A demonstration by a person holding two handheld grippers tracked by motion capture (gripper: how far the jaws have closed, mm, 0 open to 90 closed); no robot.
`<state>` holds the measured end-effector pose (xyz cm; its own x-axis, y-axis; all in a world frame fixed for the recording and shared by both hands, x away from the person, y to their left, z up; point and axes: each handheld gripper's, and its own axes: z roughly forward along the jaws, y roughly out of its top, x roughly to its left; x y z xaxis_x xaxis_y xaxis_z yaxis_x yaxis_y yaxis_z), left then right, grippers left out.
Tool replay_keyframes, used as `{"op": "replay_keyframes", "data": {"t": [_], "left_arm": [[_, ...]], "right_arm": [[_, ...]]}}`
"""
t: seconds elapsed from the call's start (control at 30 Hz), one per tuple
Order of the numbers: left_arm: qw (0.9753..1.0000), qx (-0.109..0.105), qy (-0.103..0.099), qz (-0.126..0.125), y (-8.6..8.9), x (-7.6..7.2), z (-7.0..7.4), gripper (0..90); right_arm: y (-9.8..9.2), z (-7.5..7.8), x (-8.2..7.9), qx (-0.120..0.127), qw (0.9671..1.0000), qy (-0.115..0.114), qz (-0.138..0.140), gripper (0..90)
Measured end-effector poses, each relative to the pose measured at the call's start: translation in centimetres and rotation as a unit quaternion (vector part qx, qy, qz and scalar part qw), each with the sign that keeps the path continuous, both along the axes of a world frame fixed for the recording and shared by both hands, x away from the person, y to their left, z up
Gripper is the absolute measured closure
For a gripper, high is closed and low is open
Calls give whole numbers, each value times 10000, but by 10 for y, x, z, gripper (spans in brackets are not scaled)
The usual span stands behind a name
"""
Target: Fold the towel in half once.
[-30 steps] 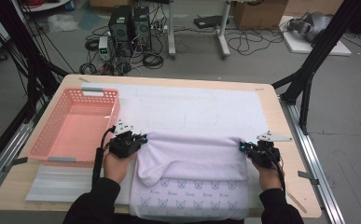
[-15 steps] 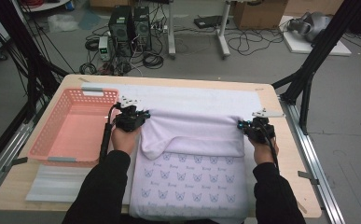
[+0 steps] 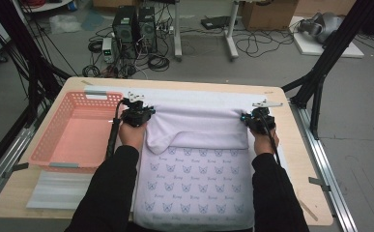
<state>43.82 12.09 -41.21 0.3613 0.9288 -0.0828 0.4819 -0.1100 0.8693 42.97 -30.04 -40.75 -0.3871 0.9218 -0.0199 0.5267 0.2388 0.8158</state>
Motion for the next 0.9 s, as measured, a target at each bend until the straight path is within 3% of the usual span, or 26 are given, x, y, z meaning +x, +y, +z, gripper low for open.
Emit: {"op": "replay_keyframes", "data": {"t": [0.03,0.1,0.13,0.17,0.33,0.47,0.63,0.7,0.77,0.9], "left_arm": [[10000,-5,11,32,0,0,0,797],[9997,-173,86,174,1,-1,1,619],[9996,-223,131,147,1,-2,2,515],[9997,-214,102,77,0,-5,3,498],[9985,-299,158,-420,-8,-20,1,478],[9974,-254,180,-653,-16,-30,-1,473],[9937,-281,256,-1055,-23,-46,-4,471],[9924,-239,236,-1184,-25,-53,-5,472],[9911,-238,220,-1289,-27,-61,-7,472],[9879,-99,233,-1529,-28,-75,-12,458]], "right_arm": [[1,-1,1,-31,10000,-1,11,855],[5,-3,2,-128,9999,8,-35,816],[5,-4,2,-101,9999,19,-31,732],[5,-4,2,-65,9999,49,-78,656],[2,-2,-6,139,9999,76,58,594],[-3,-3,-16,322,9992,136,201,579],[-14,-3,-29,514,9982,204,251,542],[-19,-2,-31,642,9969,366,283,524],[-21,-2,-36,601,9971,345,308,535],[-25,-8,-42,614,9959,529,403,554]]}}
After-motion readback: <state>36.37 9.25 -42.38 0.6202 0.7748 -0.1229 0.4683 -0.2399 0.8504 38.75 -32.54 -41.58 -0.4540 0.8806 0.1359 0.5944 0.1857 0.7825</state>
